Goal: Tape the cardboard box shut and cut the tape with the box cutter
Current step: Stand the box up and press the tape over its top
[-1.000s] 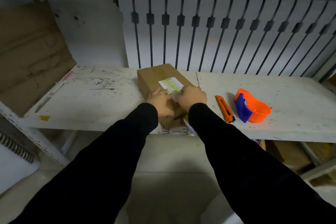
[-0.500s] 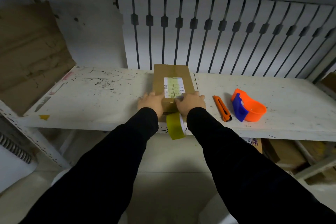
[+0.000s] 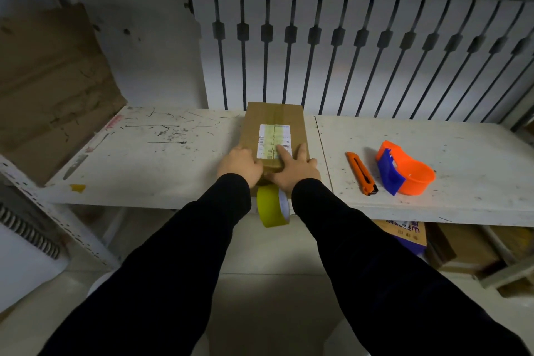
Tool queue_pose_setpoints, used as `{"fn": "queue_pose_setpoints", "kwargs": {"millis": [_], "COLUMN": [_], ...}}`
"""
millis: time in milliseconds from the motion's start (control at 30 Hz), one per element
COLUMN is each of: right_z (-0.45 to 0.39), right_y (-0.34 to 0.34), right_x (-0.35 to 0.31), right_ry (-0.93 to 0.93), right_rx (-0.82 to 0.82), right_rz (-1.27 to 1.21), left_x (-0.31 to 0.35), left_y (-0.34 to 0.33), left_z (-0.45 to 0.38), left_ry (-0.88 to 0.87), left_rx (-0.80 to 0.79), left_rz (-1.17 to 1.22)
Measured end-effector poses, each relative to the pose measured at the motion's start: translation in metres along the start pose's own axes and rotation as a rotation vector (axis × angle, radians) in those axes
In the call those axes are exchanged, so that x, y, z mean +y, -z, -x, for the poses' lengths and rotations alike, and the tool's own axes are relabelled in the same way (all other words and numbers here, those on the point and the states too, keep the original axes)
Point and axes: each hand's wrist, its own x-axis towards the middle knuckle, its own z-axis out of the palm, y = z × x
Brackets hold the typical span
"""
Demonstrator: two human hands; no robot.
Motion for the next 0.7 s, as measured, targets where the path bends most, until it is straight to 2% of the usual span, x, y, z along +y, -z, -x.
{"fn": "queue_pose_setpoints", "kwargs": {"millis": [167,300,567,700], "right_z": [-0.004,-0.009,-0.009,-0.015], "right_y": [0.000,-0.002,-0.001,0.005], "right_x": [0.003,0.007,0.005,0.005], "right_ry": [-0.011,-0.011,-0.011,-0.021], "right_rx": [0.028,0.044,0.078,0.021], "right_rz": [0.053,0.021,-0.016,-0.066], "left_x": [-0.005,-0.006,-0.005,-0.004], "left_y": [-0.012,-0.014,-0.009,-0.009], "left_z": [0.000,-0.002,-0.007,-0.008], "left_ry": [-0.072,-0.098,-0.077,-0.046], "left_rx": [0.060,0.018,-0.024,-0.028], "left_rz": [-0.037,-0.114,-0.102,-0.073]}}
